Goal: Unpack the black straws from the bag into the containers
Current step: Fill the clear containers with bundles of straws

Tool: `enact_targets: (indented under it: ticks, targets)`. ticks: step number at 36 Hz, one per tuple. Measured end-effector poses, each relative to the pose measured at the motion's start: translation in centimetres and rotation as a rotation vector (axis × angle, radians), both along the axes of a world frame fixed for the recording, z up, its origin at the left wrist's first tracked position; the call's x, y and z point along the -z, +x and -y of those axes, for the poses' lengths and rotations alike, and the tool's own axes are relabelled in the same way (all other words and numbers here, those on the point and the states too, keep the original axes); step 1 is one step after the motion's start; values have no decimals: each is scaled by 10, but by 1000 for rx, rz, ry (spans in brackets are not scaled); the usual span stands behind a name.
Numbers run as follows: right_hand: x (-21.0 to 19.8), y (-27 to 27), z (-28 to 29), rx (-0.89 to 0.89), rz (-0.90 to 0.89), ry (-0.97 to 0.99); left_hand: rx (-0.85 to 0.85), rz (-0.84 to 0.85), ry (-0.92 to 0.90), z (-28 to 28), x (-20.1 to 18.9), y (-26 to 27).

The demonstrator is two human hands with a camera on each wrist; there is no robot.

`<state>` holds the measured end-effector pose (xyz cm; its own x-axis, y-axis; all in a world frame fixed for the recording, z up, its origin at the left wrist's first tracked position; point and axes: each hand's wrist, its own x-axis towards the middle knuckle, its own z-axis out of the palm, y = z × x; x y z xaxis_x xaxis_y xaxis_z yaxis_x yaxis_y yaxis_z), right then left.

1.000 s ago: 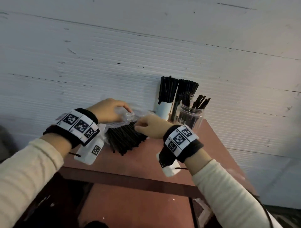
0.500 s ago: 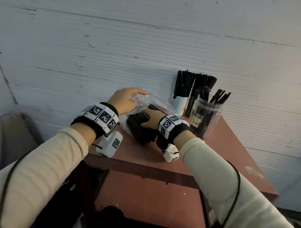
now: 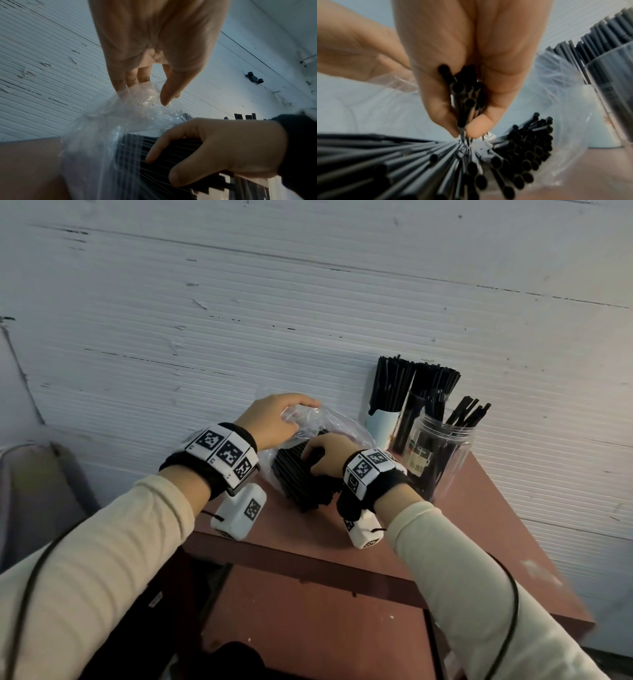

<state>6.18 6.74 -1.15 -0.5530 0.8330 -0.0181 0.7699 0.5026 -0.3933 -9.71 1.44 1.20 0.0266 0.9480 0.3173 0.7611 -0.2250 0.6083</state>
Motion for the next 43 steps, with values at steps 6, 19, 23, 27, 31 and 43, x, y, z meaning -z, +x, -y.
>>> enact_targets:
  ticks: [6, 19, 23, 27, 31, 43]
  targets:
    - [-11, 18, 2, -6, -11, 1, 29, -10, -1, -4, 8, 0]
    - [-32, 70, 32, -47, -58, -26, 117, -226, 289, 6, 10, 33]
    - [-41, 91, 50, -98, -52, -36, 329, -375, 153, 8, 13, 54]
    - [-49, 113, 68, -107, -119, -85, 318, -490, 38, 6, 17, 79]
    - [-53, 130, 77, -136, -185, -107, 292, -480, 182, 6, 21, 101]
    - [-103, 171, 109, -43, -618, 177, 251, 69, 112, 17, 1, 151]
